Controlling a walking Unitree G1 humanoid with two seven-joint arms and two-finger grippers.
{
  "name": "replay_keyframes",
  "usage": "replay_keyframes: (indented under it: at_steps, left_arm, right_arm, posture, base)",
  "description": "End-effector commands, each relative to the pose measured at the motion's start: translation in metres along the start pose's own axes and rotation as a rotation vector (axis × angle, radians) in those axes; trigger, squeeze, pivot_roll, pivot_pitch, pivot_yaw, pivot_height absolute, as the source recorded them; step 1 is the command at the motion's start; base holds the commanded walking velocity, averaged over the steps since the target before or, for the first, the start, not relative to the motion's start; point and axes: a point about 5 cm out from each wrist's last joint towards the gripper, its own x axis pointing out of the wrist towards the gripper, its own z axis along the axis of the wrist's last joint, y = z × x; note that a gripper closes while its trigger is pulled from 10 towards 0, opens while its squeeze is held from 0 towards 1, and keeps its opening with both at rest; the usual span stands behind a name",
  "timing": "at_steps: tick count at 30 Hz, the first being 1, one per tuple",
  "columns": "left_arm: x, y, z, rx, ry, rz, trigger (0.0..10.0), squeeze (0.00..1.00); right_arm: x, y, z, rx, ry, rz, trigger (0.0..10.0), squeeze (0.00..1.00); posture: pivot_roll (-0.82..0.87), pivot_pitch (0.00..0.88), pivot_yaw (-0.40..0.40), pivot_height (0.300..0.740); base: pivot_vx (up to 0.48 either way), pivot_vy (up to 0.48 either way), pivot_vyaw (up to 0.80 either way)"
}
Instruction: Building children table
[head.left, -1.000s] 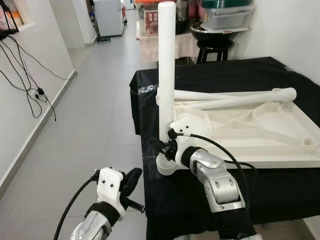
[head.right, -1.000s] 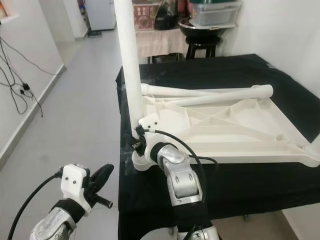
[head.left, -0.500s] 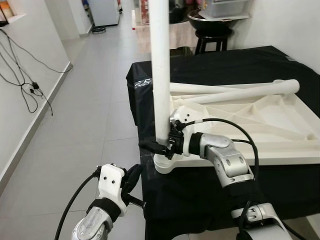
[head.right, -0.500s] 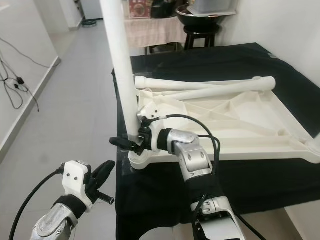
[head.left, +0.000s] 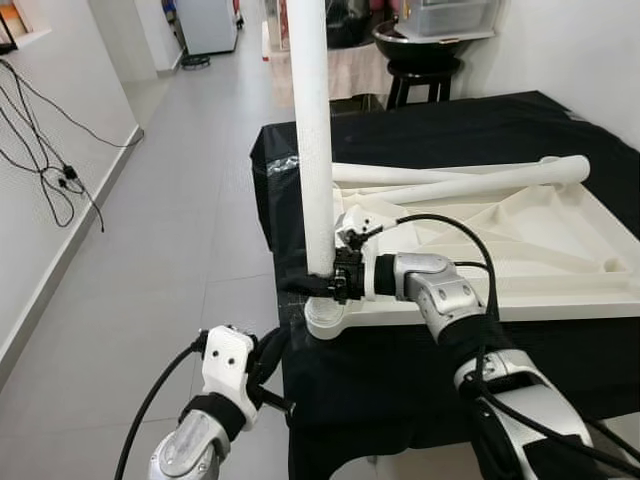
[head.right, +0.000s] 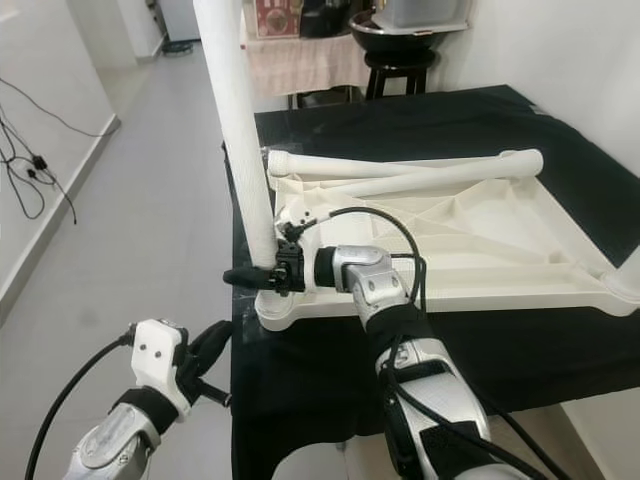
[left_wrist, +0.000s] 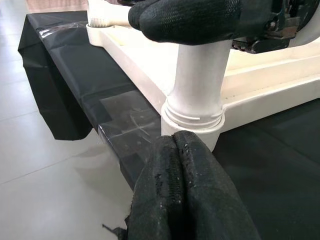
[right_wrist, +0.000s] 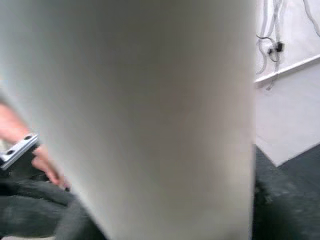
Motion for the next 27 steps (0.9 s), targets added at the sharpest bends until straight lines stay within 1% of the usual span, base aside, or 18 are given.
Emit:
replay_keyframes:
  at_steps: [1, 2, 4, 5, 6, 7, 8, 9, 10, 11, 12, 13, 14, 17, 19, 23, 24, 27]
  left_arm:
    - [-0.002, 0.001, -0.004, 0.000, 0.012, 0.013, 10.0, 0.00]
    - [-0.002, 0.000, -0.004, -0.003, 0.011, 0.011, 10.0, 0.00]
    - [-0.002, 0.000, -0.004, -0.003, 0.011, 0.011, 10.0, 0.00]
    - [-0.002, 0.000, -0.004, -0.007, 0.010, 0.009, 10.0, 0.00]
    - [-0.003, 0.000, -0.003, -0.009, 0.009, 0.007, 10.0, 0.00]
    - [-0.003, 0.000, -0.003, -0.009, 0.009, 0.007, 10.0, 0.00]
    - [-0.004, -0.001, -0.003, -0.010, 0.009, 0.006, 10.0, 0.00]
    - [-0.005, 0.000, -0.002, -0.009, 0.008, 0.007, 10.0, 0.00]
    - [-0.005, 0.000, -0.002, -0.009, 0.008, 0.007, 10.0, 0.00]
    - [-0.006, 0.002, -0.001, -0.008, 0.008, 0.009, 10.0, 0.00]
    - [-0.007, 0.003, -0.001, -0.008, 0.009, 0.010, 10.0, 0.00]
    - [-0.007, 0.003, -0.001, -0.008, 0.009, 0.010, 10.0, 0.00]
    - [-0.007, 0.004, -0.001, -0.010, 0.012, 0.006, 10.0, 0.00]
    - [-0.006, 0.005, -0.002, -0.011, 0.020, -0.005, 10.0, 0.00]
    - [-0.006, 0.005, -0.002, -0.011, 0.020, -0.005, 10.0, 0.00]
    - [-0.008, 0.006, -0.002, -0.006, 0.022, -0.002, 10.0, 0.00]
    - [-0.008, 0.006, -0.001, -0.002, 0.019, 0.006, 10.0, 0.00]
    - [-0.008, 0.006, -0.001, 0.000, 0.017, 0.011, 10.0, 0.00]
  right_arm:
    - [0.001, 0.001, 0.001, -0.007, -0.007, 0.036, 0.0, 0.00]
    - [-0.005, 0.001, -0.006, -0.006, 0.007, 0.042, 0.0, 0.00]
    - [-0.005, 0.001, -0.006, -0.006, 0.007, 0.042, 0.0, 0.00]
    - [-0.011, 0.003, -0.016, 0.001, 0.022, 0.035, 0.0, 0.00]
    - [-0.013, 0.007, -0.028, -0.001, 0.052, -0.015, 0.0, 0.00]
    - [-0.013, 0.007, -0.028, -0.001, 0.052, -0.015, 0.0, 0.00]
    - [-0.014, 0.010, -0.036, -0.004, 0.072, -0.052, 0.0, 0.00]
    - [-0.005, 0.005, -0.035, 0.035, 0.005, -0.325, 0.0, 0.00]
    - [-0.005, 0.005, -0.035, 0.035, 0.005, -0.325, 0.0, 0.00]
    - [0.000, 0.017, -0.049, 0.270, -0.038, -0.605, 0.0, 0.00]
    - [0.004, 0.042, -0.063, 0.278, 0.027, -0.681, 0.0, 0.00]
    - [0.004, 0.042, -0.063, 0.278, 0.027, -0.681, 0.0, 0.00]
    - [0.010, 0.056, -0.051, 0.166, -0.010, -0.651, 0.0, 0.00]
    - [0.013, 0.049, -0.046, 0.153, -0.009, -0.610, 0.0, 0.00]
    - [0.013, 0.049, -0.046, 0.153, -0.009, -0.610, 0.0, 0.00]
    - [0.017, 0.047, -0.051, 0.142, 0.030, -0.603, 0.0, 0.00]
    - [0.018, 0.049, -0.050, 0.138, 0.024, -0.562, 10.0, 0.00]
    - [0.019, 0.051, -0.048, 0.139, 0.017, -0.535, 10.0, 0.00]
  posture:
    - [0.05, 0.016, 0.019, 0.740]
    - [0.05, 0.017, 0.021, 0.740]
    - [0.05, 0.017, 0.021, 0.740]
    - [0.04, 0.025, 0.023, 0.740]
    - [0.03, 0.033, 0.026, 0.740]
    - [0.03, 0.033, 0.026, 0.740]
    - [0.03, 0.033, 0.026, 0.740]
    - [0.02, 0.051, 0.030, 0.740]
    - [0.02, 0.051, 0.030, 0.740]
    - [0.01, 0.065, 0.037, 0.740]
    - [0.01, 0.065, 0.037, 0.740]
    - [0.01, 0.065, 0.037, 0.740]
    - [-0.02, 0.061, 0.058, 0.740]
    - [-0.01, 0.050, 0.056, 0.740]
    - [-0.01, 0.050, 0.056, 0.740]
    - [0.01, 0.057, 0.050, 0.740]
    - [0.02, 0.056, 0.045, 0.740]
    - [0.02, 0.056, 0.045, 0.740]
  base:
    - [0.000, 0.000, 0.00]
    - [0.000, 0.000, 0.00]
    - [0.000, 0.000, 0.00]
    - [0.000, 0.000, 0.00]
    - [0.000, 0.000, 0.00]
    - [0.000, 0.000, 0.00]
    - [0.000, 0.000, 0.00]
    - [0.000, 0.000, 0.00]
    - [0.000, 0.000, 0.00]
    - [0.000, 0.000, 0.00]
    - [0.000, 0.000, 0.00]
    - [0.000, 0.000, 0.00]
    - [0.000, 0.000, 0.00]
    - [0.000, 0.000, 0.00]
    - [0.000, 0.000, 0.00]
    - [0.000, 0.000, 0.00]
    - [0.000, 0.000, 0.00]
    - [0.000, 0.000, 0.00]
